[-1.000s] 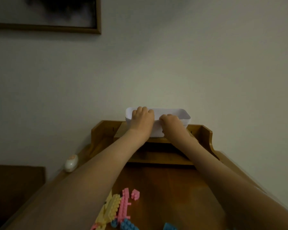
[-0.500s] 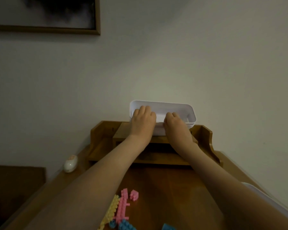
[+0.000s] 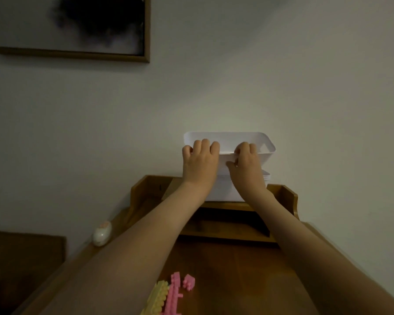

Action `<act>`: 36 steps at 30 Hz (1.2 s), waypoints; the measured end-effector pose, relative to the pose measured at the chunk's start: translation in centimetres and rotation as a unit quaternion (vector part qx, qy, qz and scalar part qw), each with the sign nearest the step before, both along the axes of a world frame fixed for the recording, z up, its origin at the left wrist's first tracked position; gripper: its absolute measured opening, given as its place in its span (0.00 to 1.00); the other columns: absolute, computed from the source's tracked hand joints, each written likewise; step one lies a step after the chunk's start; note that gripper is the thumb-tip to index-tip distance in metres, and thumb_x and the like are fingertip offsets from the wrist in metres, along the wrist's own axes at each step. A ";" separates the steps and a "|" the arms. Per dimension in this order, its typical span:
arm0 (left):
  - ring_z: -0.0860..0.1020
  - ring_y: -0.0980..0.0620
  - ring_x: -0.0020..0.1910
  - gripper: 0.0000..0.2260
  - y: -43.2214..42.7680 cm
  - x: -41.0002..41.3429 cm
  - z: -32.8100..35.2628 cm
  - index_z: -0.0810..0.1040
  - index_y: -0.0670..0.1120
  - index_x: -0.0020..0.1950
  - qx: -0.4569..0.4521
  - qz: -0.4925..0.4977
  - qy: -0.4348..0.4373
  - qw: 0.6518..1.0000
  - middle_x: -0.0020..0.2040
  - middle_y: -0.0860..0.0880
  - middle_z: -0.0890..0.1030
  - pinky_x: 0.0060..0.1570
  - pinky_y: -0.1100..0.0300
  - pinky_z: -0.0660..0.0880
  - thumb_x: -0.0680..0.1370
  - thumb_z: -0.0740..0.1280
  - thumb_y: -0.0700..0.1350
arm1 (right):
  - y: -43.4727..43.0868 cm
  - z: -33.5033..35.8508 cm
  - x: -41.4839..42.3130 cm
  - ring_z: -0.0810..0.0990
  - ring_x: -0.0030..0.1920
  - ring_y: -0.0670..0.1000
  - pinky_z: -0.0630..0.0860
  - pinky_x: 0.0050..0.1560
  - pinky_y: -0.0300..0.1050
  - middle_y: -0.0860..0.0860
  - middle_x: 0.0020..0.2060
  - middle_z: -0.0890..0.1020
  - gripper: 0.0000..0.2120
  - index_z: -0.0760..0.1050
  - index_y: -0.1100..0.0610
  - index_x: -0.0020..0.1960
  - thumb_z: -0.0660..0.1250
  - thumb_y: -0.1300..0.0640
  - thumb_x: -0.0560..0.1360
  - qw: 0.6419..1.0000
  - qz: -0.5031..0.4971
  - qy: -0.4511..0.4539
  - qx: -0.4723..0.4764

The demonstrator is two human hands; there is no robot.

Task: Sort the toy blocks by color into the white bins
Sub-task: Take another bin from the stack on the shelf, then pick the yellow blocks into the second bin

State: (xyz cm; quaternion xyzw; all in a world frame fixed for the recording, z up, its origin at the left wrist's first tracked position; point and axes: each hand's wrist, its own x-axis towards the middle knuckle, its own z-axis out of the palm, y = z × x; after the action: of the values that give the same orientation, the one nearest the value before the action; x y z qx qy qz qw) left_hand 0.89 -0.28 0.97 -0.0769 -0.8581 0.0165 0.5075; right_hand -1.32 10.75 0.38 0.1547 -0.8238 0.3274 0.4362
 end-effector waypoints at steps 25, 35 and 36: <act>0.61 0.47 0.69 0.19 0.8 19.5 -9.2 0.62 0.48 0.70 0.077 -0.079 -0.327 0.939 0.69 0.48 0.65 0.68 0.49 0.54 0.79 0.58 0.41 | 2.8 -10.5 17.8 0.75 0.41 0.51 0.70 0.36 0.42 0.51 0.46 0.74 0.08 0.68 0.56 0.49 0.65 0.54 0.76 0.956 -0.133 -0.196 0.171; 0.53 0.44 0.75 0.39 -0.5 23.6 -14.2 0.51 0.54 0.77 0.008 -0.087 -0.589 0.803 0.77 0.48 0.55 0.69 0.35 0.37 0.72 0.51 0.74 | 4.1 -11.3 20.1 0.75 0.55 0.58 0.73 0.56 0.49 0.58 0.56 0.76 0.11 0.73 0.61 0.57 0.63 0.66 0.75 0.893 -0.067 -0.378 0.233; 0.55 0.44 0.75 0.39 -0.4 23.9 -14.3 0.53 0.55 0.77 0.010 -0.091 -0.593 0.800 0.76 0.48 0.57 0.69 0.35 0.36 0.71 0.50 0.74 | 4.1 -11.1 20.4 0.75 0.56 0.57 0.73 0.58 0.49 0.57 0.57 0.76 0.13 0.73 0.60 0.59 0.63 0.66 0.75 0.886 -0.072 -0.393 0.236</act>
State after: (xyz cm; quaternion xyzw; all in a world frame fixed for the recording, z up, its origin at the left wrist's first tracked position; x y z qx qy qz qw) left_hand 24.78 -0.72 -13.33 -0.1442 -0.9806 -0.0868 -0.1001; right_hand 19.04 14.82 -10.77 0.0518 -0.9896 0.1246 0.0495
